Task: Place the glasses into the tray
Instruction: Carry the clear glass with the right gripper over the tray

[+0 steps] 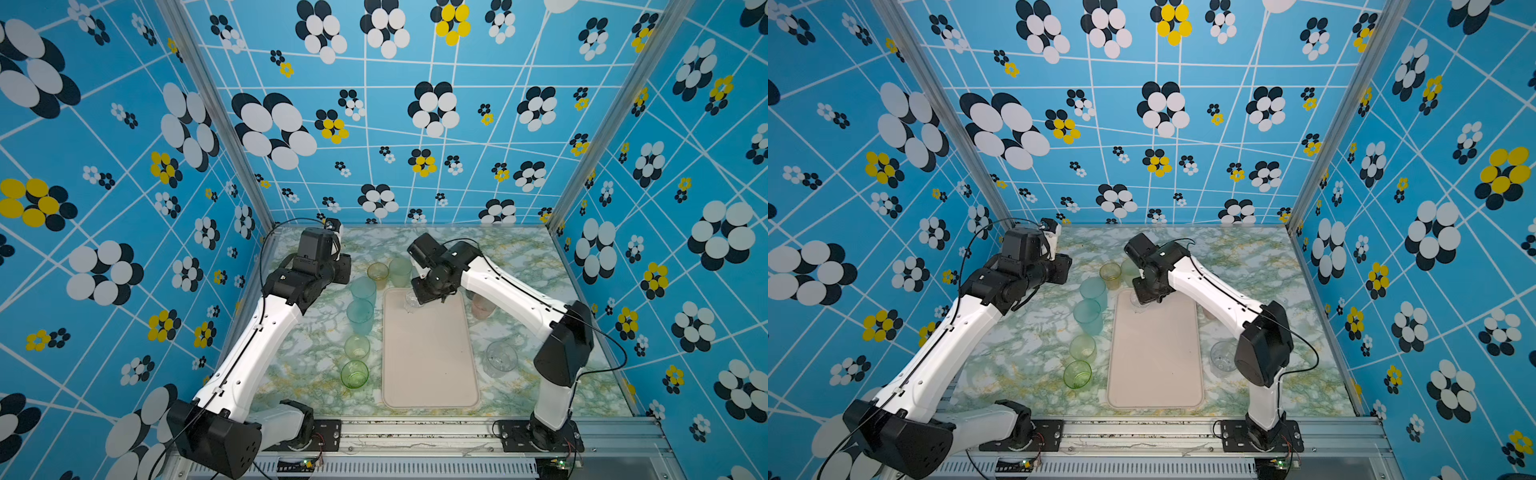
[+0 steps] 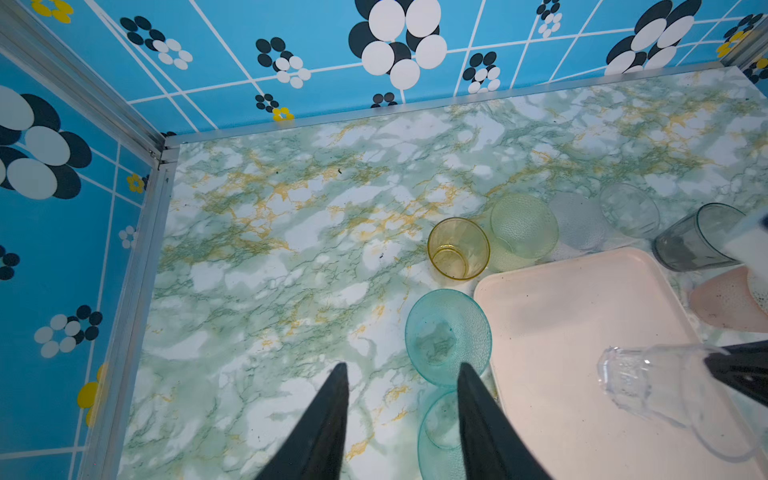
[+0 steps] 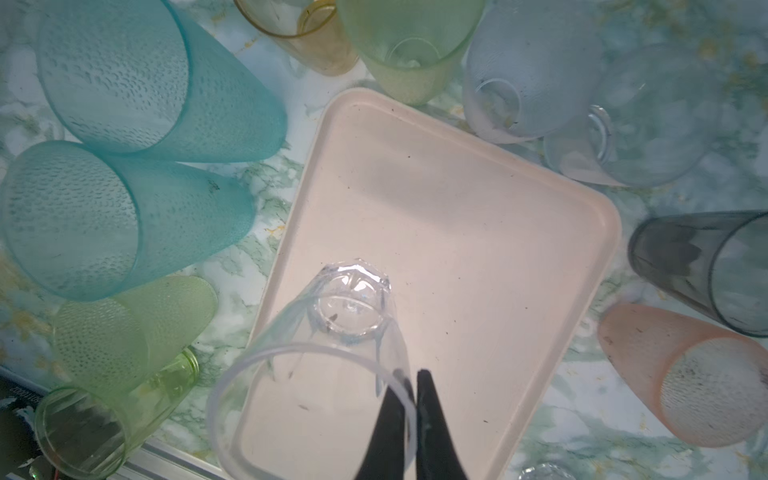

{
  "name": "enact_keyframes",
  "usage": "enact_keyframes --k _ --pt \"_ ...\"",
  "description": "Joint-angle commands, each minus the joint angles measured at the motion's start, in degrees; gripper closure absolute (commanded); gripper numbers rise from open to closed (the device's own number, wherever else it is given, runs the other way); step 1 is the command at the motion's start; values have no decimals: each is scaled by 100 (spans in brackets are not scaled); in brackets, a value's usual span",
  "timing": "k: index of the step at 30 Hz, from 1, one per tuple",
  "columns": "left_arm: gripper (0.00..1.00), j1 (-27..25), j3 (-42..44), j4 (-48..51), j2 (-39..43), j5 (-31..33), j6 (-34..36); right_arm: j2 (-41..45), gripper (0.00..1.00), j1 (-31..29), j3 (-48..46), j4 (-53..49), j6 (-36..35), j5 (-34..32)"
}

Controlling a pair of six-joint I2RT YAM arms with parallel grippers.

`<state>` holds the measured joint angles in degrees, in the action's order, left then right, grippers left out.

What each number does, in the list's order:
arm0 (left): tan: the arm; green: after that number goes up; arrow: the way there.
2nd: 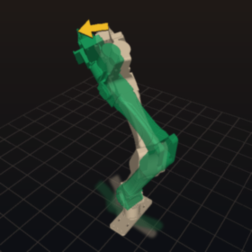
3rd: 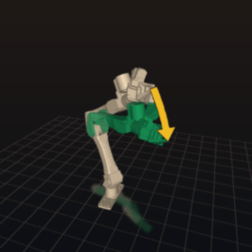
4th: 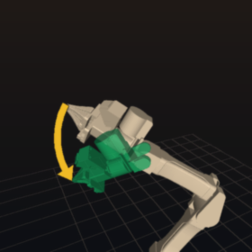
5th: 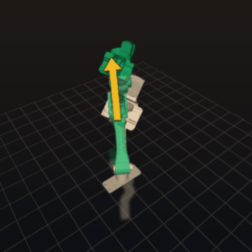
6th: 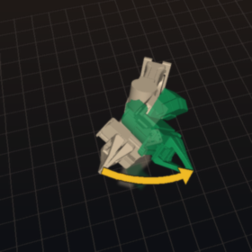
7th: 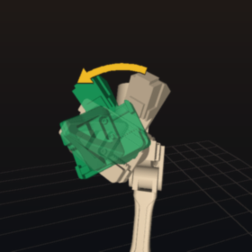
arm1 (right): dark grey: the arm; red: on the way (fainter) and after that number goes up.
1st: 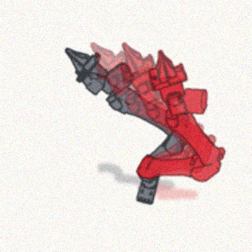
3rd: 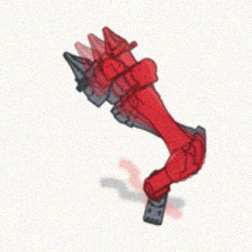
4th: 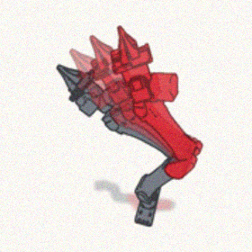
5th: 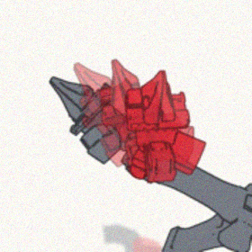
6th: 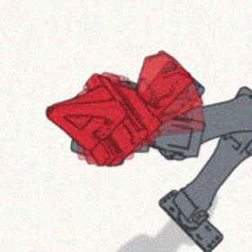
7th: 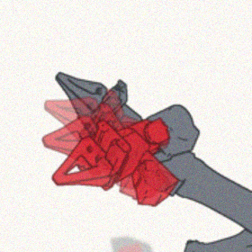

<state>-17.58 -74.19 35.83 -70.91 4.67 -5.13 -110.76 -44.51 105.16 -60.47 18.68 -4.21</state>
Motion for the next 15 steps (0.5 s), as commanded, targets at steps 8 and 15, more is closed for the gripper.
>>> enact_keyframes --k 8,15 --pt "55 179 251 94 174 -155 47 -1010 97 -74 760 226 -4 -65" --pt "55 259 268 92 157 -259 60 -1632 96 -67 1219 135 -29 -365"
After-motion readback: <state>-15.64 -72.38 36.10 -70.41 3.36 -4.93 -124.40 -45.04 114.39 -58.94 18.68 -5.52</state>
